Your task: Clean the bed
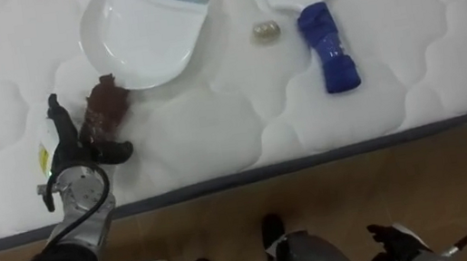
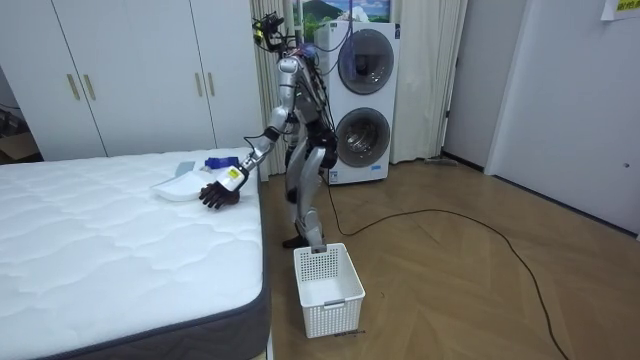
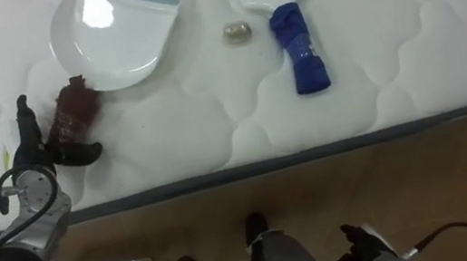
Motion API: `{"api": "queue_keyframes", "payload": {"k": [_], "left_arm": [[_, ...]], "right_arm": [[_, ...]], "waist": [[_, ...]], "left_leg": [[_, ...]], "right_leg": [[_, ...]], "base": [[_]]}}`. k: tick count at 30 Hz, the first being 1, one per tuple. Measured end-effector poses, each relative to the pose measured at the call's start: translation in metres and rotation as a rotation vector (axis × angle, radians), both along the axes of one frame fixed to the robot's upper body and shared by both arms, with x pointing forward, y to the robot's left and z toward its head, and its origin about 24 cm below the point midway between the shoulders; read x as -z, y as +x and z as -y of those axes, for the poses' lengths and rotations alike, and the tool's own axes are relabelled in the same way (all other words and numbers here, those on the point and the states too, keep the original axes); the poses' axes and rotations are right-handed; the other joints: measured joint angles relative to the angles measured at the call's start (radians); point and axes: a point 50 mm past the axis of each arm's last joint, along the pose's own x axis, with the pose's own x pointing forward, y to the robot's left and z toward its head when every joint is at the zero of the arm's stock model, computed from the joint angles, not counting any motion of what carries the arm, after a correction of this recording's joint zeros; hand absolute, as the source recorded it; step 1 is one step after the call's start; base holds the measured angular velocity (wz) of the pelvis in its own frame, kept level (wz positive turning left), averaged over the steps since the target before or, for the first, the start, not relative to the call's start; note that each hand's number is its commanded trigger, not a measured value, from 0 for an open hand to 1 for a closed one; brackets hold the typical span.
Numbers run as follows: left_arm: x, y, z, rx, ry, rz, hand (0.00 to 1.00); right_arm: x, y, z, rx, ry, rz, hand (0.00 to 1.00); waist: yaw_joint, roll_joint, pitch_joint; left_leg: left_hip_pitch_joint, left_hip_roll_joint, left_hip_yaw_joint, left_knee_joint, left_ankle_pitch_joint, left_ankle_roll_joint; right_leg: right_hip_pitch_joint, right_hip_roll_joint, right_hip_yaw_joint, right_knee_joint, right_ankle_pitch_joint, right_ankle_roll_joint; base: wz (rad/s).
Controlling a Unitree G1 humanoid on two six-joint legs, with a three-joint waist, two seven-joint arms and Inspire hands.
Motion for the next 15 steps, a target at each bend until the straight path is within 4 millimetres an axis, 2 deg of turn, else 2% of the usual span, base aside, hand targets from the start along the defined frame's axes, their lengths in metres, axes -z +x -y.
{"api": "queue_keyframes", "payload": {"k": [3,10,15], "left_arm": [[-0.005,0.0048,0.0017,0.009,0.008,0.009,0.0],[-0.0094,0.0091,-0.0013,0.015,0.037,-0.005,0.0],[-0.0086,0.0097,0.0006,0.036,0.052,-0.02,0.0]], "right_arm": [[0.0011,-0.0031,0.0011,-0.013,-0.014,-0.02,0.0],[0.002,-0.0052,0.0014,-0.052,-0.041,-0.047,0.0],[0.0036,-0.0095,0.0017,-0.055,-0.034,-0.065,0.0]], "waist": [[-0.004,0.001,0.0003],[-0.049,0.003,0.0015],[-0.06,0.005,0.0032]], "left_leg": [[-0.009,0.001,0.0,0.004,-0.001,-0.002],[-0.023,-0.001,-0.001,0.01,-0.003,-0.002],[-0.033,0.0,0.007,0.043,-0.022,-0.003]], "right_leg": [[-0.009,0.0,0.001,0.003,-0.004,-0.002],[-0.026,-0.002,0.003,0.018,-0.007,-0.003],[-0.046,-0.003,0.017,0.053,-0.025,-0.003]], "base": [[0.0],[0.0],[-0.04]]}}
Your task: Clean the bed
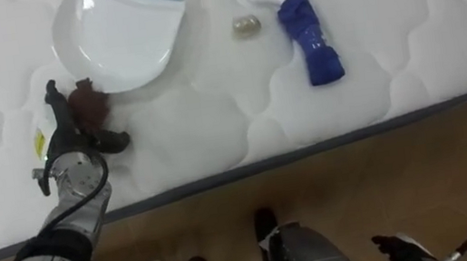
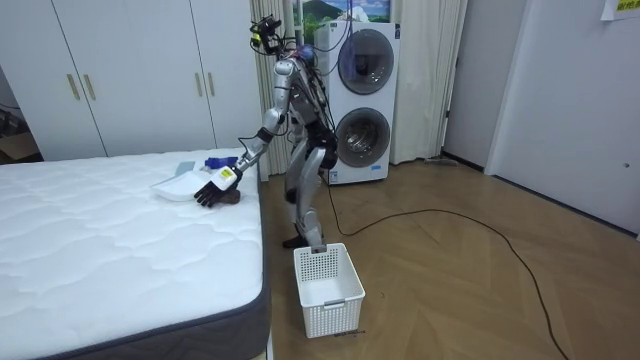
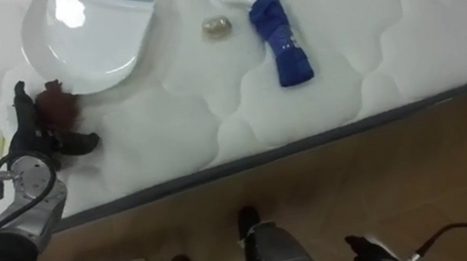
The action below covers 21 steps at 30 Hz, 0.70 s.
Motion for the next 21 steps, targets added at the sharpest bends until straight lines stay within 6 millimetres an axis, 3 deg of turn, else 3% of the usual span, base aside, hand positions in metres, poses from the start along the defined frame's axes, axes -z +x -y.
{"api": "queue_keyframes", "payload": {"k": [5,6,7,8,9,13,21], "left_arm": [[-0.005,0.004,-0.004,0.018,0.006,-0.012,0.0],[-0.006,0.005,-0.004,0.022,0.007,-0.014,0.23],[-0.007,0.006,-0.003,0.03,0.007,-0.018,0.58],[-0.007,0.008,-0.003,0.037,0.007,-0.03,0.74],[-0.008,0.008,-0.003,0.038,0.007,-0.037,1.0],[-0.009,0.01,-0.006,0.044,0.004,-0.059,1.0],[-0.019,0.011,-0.029,0.006,0.055,-0.086,1.0]], "right_arm": [[0.0,-0.001,0.002,0.002,-0.002,-0.006,0.0],[0.0,-0.002,0.002,0.002,-0.004,-0.009,0.0],[0.0,-0.003,0.002,0.003,-0.005,-0.019,0.0],[0.001,-0.004,0.003,0.003,-0.006,-0.027,0.0],[0.001,-0.004,0.003,0.003,-0.006,-0.029,0.0],[0.001,-0.004,0.003,0.001,0.001,-0.035,0.0],[0.001,-0.006,0.003,-0.028,-0.001,-0.079,0.0]], "waist": [[-0.004,0.004,0.0025],[-0.003,0.005,0.0034],[-0.003,0.007,0.0041],[-0.002,0.007,0.0043],[-0.001,0.007,0.0046],[-0.002,0.009,0.0058],[-0.009,0.009,0.0059]], "left_leg": [[-0.035,0.001,0.011,0.031,-0.007,0.002],[-0.039,0.001,0.011,0.033,-0.007,0.002],[-0.043,0.0,0.012,0.035,-0.007,0.002],[-0.046,0.0,0.013,0.04,-0.009,0.002],[-0.047,0.0,0.014,0.044,-0.011,0.002],[-0.046,-0.001,0.017,0.05,-0.013,0.005],[-0.046,-0.002,0.019,0.072,-0.028,0.012]], "right_leg": [[-0.044,-0.01,0.007,0.038,-0.008,-0.004],[-0.048,-0.01,0.007,0.039,-0.008,-0.004],[-0.052,-0.009,0.009,0.042,-0.008,-0.004],[-0.056,-0.008,0.011,0.049,-0.008,-0.004],[-0.058,-0.008,0.013,0.052,-0.009,-0.005],[-0.058,-0.012,0.013,0.058,-0.009,-0.005],[-0.058,-0.016,0.016,0.077,-0.018,0.0]], "base": [[-0.02],[0.0],[0.0],[0.0],[-0.04],[-0.01],[0.0]]}}
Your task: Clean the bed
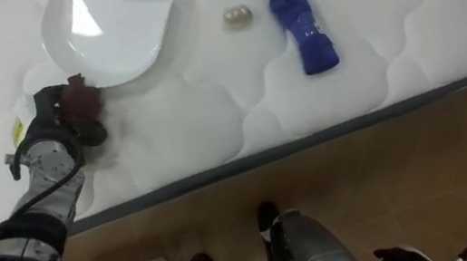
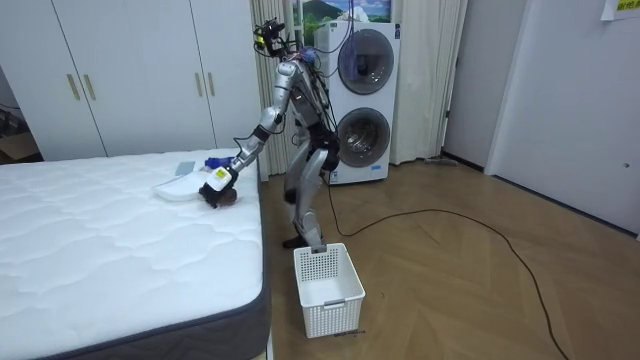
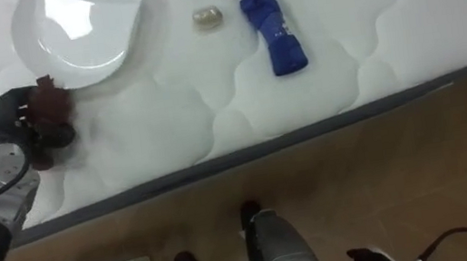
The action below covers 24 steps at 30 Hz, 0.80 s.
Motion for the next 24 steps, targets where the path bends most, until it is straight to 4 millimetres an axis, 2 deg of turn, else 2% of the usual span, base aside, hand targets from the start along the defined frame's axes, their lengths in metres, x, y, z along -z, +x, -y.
{"api": "queue_keyframes", "payload": {"k": [5,16,24], "left_arm": [[0.005,-0.003,-0.005,-0.004,0.009,-0.066,1.0],[0.009,-0.003,-0.002,0.006,0.001,-0.108,1.0],[0.016,-0.009,-0.002,-0.017,-0.02,-0.12,1.0]], "right_arm": [[0.001,-0.003,0.001,0.003,-0.003,-0.024,0.0],[0.0,-0.001,0.001,0.005,-0.006,-0.023,0.0],[0.0,-0.001,0.003,0.021,-0.02,-0.009,0.0]], "waist": [[-0.012,0.0,-0.0001],[-0.008,0.004,-0.0029],[0.002,0.004,-0.0039]], "left_leg": [[0.003,-0.002,0.006,-0.003,-0.004,0.004],[0.004,-0.001,0.007,-0.008,-0.01,0.005],[0.033,-0.002,0.038,-0.013,-0.012,0.006]], "right_leg": [[0.0,0.001,0.002,-0.005,-0.003,0.007],[0.0,0.002,0.003,-0.007,-0.008,0.012],[0.003,0.003,0.033,0.01,-0.009,0.013]], "base": [[-0.03],[0.0],[-0.07]]}}
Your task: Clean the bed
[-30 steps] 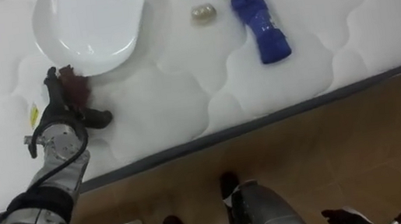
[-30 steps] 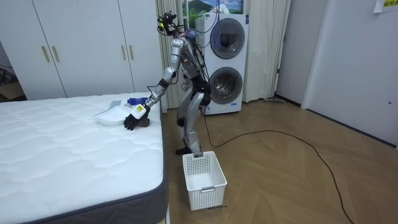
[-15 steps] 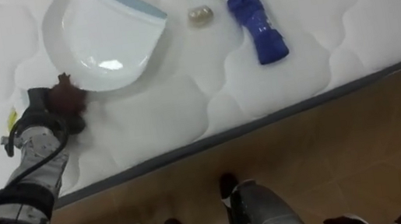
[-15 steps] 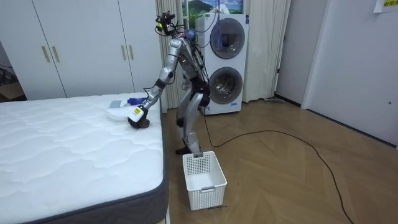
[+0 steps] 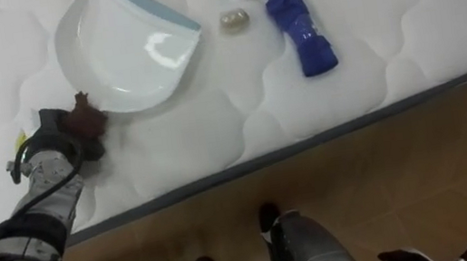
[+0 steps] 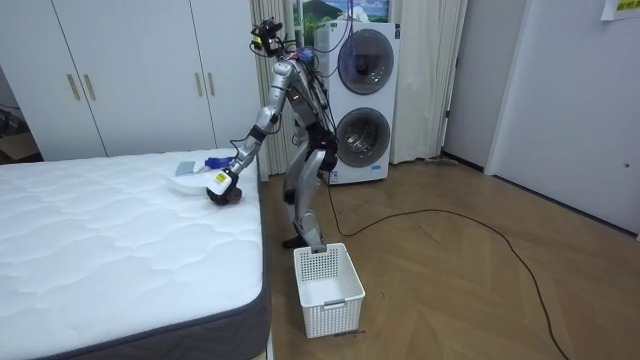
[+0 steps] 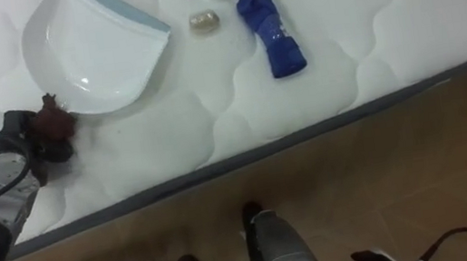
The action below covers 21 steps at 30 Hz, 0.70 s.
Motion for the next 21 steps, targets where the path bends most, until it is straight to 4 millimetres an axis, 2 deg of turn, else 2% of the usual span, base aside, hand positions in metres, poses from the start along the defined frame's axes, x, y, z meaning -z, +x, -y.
{"api": "queue_keyframes", "payload": {"k": [5,7,10,15,17,18,21], "left_arm": [[0.01,-0.01,-0.003,0.001,0.036,-0.014,1.0],[0.014,-0.013,-0.003,0.012,0.049,-0.024,1.0],[0.021,-0.019,-0.004,0.028,0.075,-0.048,1.0],[0.028,-0.027,-0.005,0.093,0.208,-0.084,1.0],[0.029,-0.028,-0.005,0.104,0.236,-0.083,1.0],[0.029,-0.029,-0.005,0.117,0.262,-0.083,1.0],[0.032,-0.033,-0.005,0.136,0.301,-0.092,1.0]], "right_arm": [[-0.002,0.002,0.004,0.13,0.023,0.057,0.0],[-0.004,0.004,0.008,0.198,0.04,0.088,0.0],[-0.006,0.006,0.012,0.386,0.087,0.161,0.0],[-0.016,0.027,0.015,0.673,0.211,0.305,0.0],[-0.021,0.037,0.017,0.732,0.227,0.354,0.0],[-0.025,0.044,0.019,0.774,0.239,0.395,0.0],[-0.036,0.061,0.022,0.844,0.269,0.482,0.0]], "waist": [[0.009,0.0,-0.0008],[0.013,-0.001,-0.0043],[0.017,-0.003,-0.0073],[0.025,-0.018,-0.0202],[0.026,-0.021,-0.0232],[0.036,-0.024,-0.028],[0.043,-0.032,-0.0314]], "left_leg": [[0.02,0.002,0.013,-0.004,0.0,0.0],[0.021,0.002,0.011,-0.004,0.0,0.0],[0.033,0.003,0.006,-0.002,0.0,0.0],[0.053,0.0,0.009,-0.003,0.001,0.0],[0.057,0.005,0.007,-0.005,0.001,0.0],[0.06,0.011,0.007,-0.013,0.003,-0.001],[0.079,0.02,0.012,-0.035,0.015,-0.001]], "right_leg": [[0.012,0.003,0.011,0.003,0.0,0.0],[0.015,0.002,0.009,0.002,0.0,-0.001],[0.032,0.003,0.009,-0.001,0.001,-0.001],[0.05,0.001,0.015,-0.002,0.003,0.002],[0.06,0.003,0.009,-0.014,0.005,0.002],[0.067,0.01,0.009,-0.035,0.016,0.002],[0.092,0.021,0.008,-0.074,0.04,0.001]], "base": [[-0.07],[0.02],[0.03],[-0.01],[-0.05],[-0.1],[-0.11]]}}
